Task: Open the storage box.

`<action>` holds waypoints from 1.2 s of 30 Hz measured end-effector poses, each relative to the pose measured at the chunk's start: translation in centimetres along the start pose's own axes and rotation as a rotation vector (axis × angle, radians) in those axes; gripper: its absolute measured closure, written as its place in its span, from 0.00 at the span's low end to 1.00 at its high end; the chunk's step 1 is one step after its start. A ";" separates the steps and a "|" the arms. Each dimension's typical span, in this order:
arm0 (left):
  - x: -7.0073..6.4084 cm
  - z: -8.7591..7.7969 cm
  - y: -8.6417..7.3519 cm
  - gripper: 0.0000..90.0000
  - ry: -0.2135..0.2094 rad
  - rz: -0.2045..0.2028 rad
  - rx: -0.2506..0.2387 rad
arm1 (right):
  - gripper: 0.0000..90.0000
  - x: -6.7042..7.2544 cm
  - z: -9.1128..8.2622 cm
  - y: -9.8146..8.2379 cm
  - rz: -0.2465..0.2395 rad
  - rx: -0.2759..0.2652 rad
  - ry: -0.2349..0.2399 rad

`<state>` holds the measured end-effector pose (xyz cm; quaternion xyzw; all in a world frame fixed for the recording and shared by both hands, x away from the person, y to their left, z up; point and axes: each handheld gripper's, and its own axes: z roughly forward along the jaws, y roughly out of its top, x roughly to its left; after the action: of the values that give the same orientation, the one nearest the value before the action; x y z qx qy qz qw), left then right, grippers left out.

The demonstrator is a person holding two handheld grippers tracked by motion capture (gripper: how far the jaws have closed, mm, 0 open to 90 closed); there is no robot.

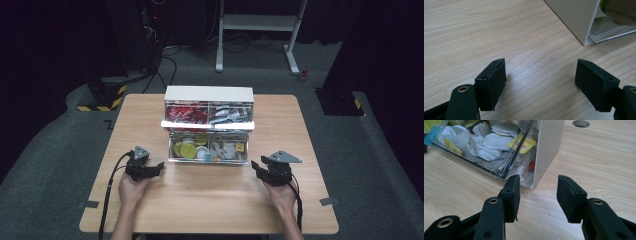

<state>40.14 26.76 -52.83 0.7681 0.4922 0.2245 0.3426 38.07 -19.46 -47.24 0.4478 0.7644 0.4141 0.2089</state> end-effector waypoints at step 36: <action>0.0 0.0 0.0 0.28 0.004 0.000 0.002 | 0.68 2.9 -3.5 3.7 -0.092 -0.096 0.128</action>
<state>40.12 26.75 -52.82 0.7680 0.4931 0.2256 0.3407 36.05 -17.55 -42.02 0.3744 0.7753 0.4678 0.1997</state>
